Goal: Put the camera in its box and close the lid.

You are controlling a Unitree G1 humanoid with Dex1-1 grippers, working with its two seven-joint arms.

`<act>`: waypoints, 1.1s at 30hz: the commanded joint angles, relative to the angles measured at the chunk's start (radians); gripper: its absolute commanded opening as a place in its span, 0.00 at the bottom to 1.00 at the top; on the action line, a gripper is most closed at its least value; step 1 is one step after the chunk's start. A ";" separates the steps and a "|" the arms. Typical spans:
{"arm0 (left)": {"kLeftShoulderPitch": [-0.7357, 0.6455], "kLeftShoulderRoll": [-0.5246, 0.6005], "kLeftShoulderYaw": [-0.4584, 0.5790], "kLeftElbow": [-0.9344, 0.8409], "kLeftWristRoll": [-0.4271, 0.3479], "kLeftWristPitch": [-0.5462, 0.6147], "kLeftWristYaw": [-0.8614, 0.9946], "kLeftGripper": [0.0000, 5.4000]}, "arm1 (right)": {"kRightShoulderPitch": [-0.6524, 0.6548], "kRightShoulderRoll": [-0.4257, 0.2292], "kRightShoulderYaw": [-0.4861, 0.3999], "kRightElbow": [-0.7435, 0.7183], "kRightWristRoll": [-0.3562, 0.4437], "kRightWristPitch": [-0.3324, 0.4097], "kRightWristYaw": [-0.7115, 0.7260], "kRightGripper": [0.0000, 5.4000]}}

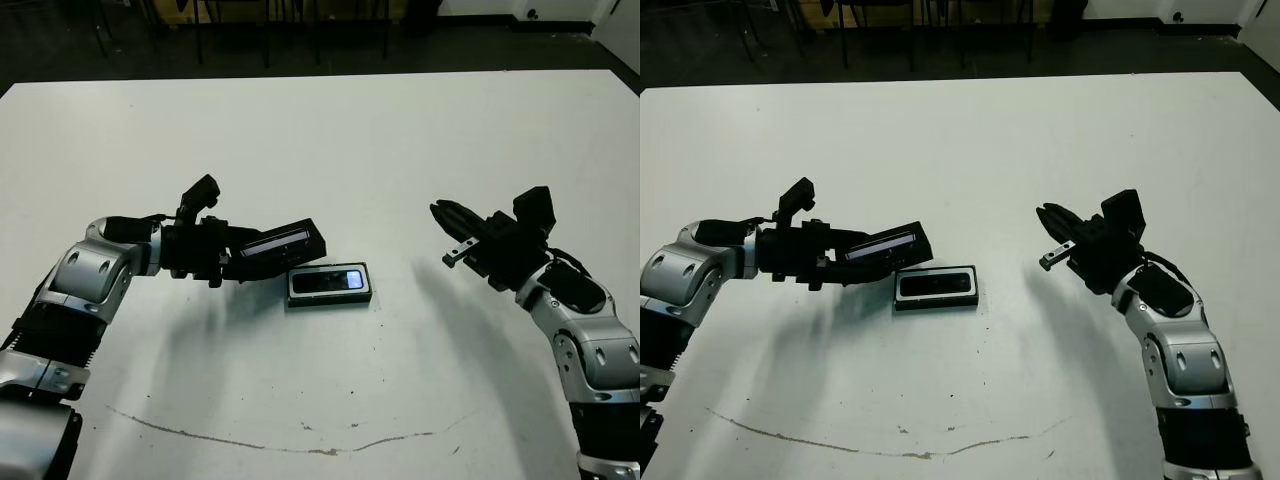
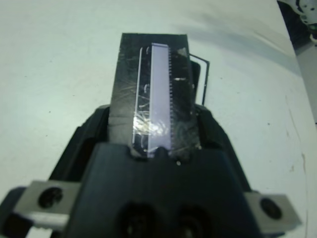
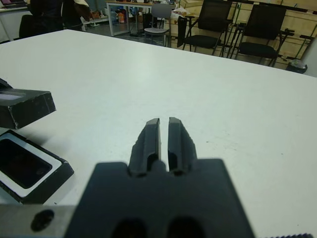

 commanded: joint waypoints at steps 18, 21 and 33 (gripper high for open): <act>-0.104 -0.109 -0.096 0.181 0.102 -0.059 -0.078 0.51 | 0.031 -0.004 -0.013 -0.018 0.018 0.051 -0.017 0.00; -0.107 -0.106 -0.107 0.179 0.114 -0.063 -0.099 0.51 | 0.035 -0.004 -0.017 -0.030 0.023 0.070 -0.022 0.00; -0.106 -0.095 -0.148 0.123 0.123 -0.058 -0.196 0.51 | 0.043 -0.005 -0.024 -0.032 0.016 0.049 -0.013 0.00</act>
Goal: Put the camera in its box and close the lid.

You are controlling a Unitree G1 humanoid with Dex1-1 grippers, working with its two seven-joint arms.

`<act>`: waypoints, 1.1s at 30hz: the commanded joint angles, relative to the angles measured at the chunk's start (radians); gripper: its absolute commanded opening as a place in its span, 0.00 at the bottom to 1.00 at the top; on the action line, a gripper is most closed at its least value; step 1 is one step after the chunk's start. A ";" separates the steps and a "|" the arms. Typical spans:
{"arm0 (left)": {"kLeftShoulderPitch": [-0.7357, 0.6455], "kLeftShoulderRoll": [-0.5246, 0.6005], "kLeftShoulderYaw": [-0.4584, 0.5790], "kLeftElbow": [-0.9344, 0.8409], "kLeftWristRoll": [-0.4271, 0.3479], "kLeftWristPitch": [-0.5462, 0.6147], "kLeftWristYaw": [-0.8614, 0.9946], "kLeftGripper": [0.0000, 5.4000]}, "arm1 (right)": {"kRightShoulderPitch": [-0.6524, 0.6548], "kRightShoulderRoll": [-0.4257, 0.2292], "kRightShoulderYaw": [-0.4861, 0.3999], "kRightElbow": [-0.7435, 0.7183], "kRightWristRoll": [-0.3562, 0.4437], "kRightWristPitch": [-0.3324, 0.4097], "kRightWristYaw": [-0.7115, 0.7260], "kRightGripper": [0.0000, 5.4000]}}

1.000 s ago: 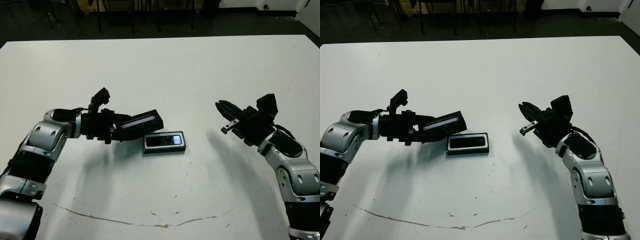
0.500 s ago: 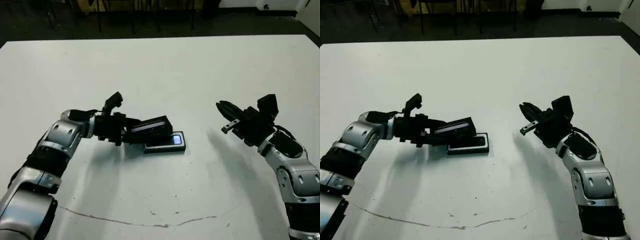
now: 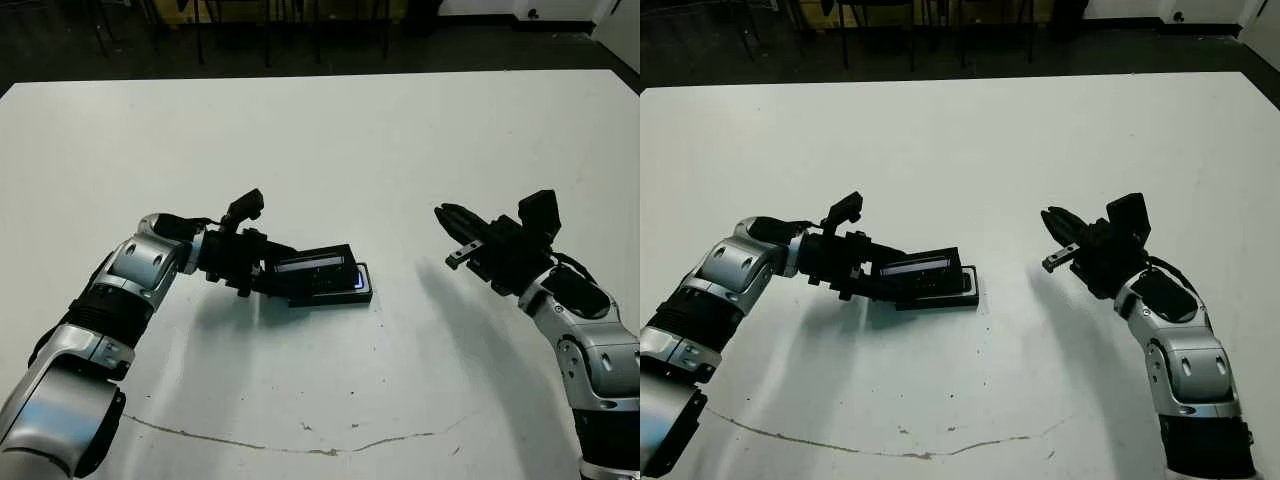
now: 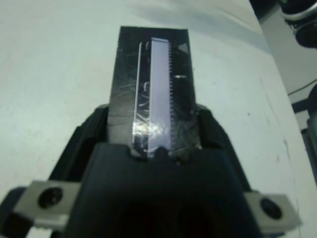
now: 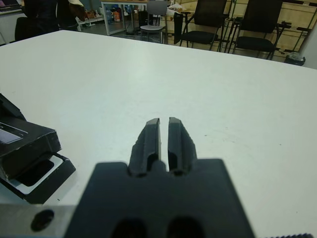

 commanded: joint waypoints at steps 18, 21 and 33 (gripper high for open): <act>0.051 -0.011 -0.071 -0.025 0.050 -0.030 -0.011 0.51 | 0.021 -0.007 -0.004 0.041 -0.003 -0.056 0.037 0.00; 0.061 -0.018 -0.074 -0.011 0.058 -0.046 -0.003 0.51 | 0.022 -0.010 -0.003 0.045 -0.005 -0.064 0.042 0.00; 0.087 -0.049 -0.086 0.048 0.077 -0.098 0.019 0.51 | 0.020 -0.008 -0.003 0.066 -0.003 -0.090 0.059 0.00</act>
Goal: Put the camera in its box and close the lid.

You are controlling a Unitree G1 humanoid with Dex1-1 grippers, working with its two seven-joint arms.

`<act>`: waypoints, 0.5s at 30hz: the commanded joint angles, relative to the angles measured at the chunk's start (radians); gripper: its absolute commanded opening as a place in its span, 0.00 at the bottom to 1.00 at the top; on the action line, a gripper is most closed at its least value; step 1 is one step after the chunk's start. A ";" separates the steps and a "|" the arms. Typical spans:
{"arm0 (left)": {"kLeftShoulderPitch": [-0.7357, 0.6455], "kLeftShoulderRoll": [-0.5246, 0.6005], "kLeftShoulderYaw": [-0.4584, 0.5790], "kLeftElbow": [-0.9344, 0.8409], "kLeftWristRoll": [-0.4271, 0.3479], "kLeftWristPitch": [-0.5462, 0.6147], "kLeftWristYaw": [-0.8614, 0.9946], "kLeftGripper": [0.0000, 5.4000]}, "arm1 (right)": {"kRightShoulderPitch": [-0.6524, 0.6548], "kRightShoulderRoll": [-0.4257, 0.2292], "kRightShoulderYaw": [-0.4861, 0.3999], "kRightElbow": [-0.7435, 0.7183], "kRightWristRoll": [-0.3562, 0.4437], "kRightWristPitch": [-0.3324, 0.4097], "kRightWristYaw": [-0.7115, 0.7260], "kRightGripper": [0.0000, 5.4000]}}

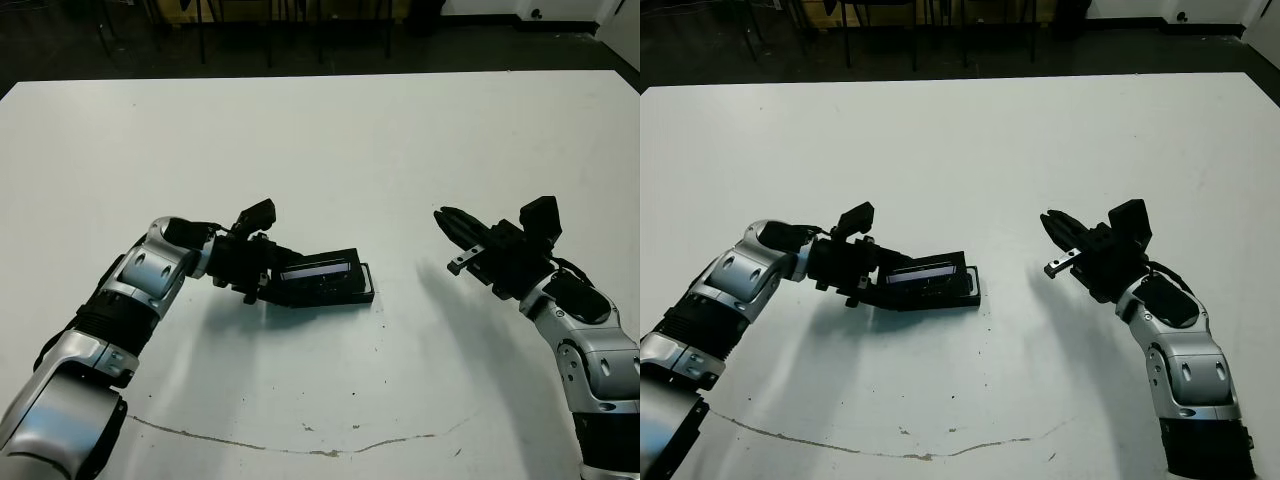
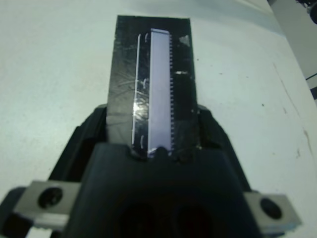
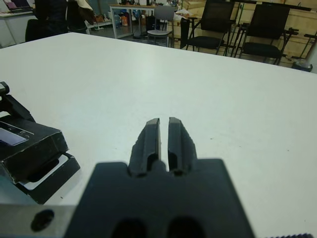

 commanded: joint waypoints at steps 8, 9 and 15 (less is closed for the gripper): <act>0.060 -0.020 -0.043 0.055 0.027 -0.010 -0.017 0.51 | 0.012 0.000 -0.007 0.055 0.021 -0.024 0.032 0.00; 0.061 -0.018 -0.041 0.054 0.026 -0.003 -0.014 0.51 | 0.012 0.000 -0.005 0.064 0.018 -0.037 0.037 0.00; 0.067 0.001 -0.015 0.078 0.007 0.020 -0.023 0.51 | 0.013 -0.007 -0.002 0.088 0.011 -0.081 0.053 0.00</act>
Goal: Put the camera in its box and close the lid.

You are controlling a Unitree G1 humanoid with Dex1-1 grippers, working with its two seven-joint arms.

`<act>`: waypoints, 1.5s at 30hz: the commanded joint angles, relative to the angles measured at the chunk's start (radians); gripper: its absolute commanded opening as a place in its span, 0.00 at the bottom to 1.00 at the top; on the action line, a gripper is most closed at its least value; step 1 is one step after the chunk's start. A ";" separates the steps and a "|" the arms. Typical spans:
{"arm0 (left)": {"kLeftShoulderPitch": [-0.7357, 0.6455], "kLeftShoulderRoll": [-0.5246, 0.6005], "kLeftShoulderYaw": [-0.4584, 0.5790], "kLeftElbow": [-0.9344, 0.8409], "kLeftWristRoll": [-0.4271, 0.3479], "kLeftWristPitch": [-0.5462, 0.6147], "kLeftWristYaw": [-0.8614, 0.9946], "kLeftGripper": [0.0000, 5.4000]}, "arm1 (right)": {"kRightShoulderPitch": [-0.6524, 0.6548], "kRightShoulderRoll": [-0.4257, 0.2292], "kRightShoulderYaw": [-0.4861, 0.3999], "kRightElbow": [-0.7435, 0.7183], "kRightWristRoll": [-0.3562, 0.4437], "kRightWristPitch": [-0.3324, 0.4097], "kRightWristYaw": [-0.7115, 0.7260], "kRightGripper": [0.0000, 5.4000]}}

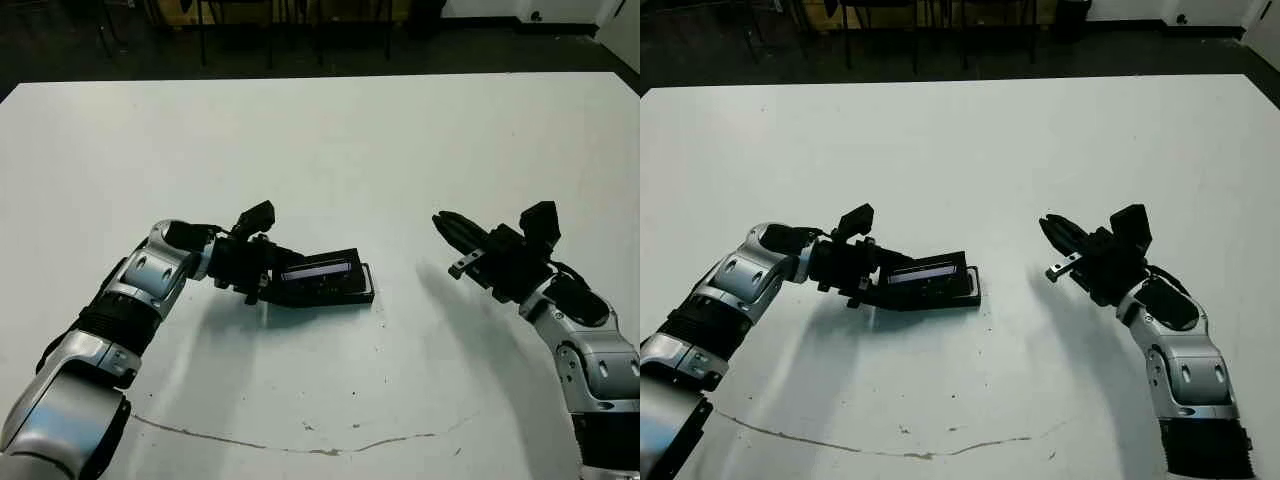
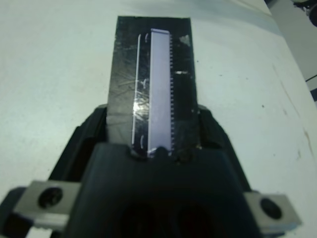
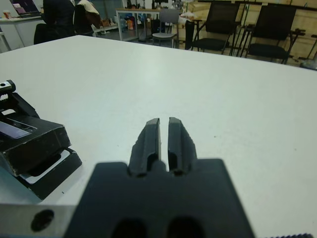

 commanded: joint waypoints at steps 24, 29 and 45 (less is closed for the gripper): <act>0.020 0.005 -0.040 0.085 0.071 0.009 0.020 0.51 | 0.009 -0.012 -0.005 0.074 -0.007 -0.083 0.056 0.00; 0.034 -0.007 -0.058 0.014 0.069 0.020 0.029 0.51 | 0.006 -0.011 -0.004 0.079 0.000 -0.080 0.061 0.00; -0.017 -0.183 -0.177 0.147 0.200 -0.081 0.146 0.51 | 0.023 -0.019 -0.010 0.050 -0.014 -0.079 0.047 0.00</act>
